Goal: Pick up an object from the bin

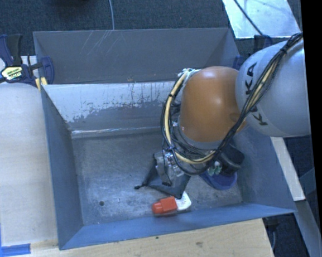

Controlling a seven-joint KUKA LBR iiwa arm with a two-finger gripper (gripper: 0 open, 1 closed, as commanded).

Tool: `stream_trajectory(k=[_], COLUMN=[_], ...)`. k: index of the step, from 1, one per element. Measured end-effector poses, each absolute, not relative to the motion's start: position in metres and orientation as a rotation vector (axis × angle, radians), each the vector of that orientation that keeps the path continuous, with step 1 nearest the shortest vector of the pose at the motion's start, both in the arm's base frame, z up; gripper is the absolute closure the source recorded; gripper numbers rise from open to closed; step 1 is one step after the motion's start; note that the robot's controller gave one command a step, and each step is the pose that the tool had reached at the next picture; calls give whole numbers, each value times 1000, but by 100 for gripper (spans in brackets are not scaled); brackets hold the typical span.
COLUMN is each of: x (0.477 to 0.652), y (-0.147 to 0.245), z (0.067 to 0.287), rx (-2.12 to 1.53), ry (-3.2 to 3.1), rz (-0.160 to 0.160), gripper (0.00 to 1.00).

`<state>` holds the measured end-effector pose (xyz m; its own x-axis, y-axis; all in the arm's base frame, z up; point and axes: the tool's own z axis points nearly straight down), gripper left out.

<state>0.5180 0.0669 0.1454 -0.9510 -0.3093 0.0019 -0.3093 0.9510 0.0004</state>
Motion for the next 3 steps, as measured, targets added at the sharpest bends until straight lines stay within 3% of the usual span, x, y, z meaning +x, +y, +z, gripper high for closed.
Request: stream_trajectory(k=[1, 2, 3], x=[519, 489, 489], y=[67, 77, 77], z=[146, 71, 72], rx=[489, 1375, 1371], ry=[-3104, -2820, -2823], rz=[0, 4, 3], gripper=[0, 0, 100])
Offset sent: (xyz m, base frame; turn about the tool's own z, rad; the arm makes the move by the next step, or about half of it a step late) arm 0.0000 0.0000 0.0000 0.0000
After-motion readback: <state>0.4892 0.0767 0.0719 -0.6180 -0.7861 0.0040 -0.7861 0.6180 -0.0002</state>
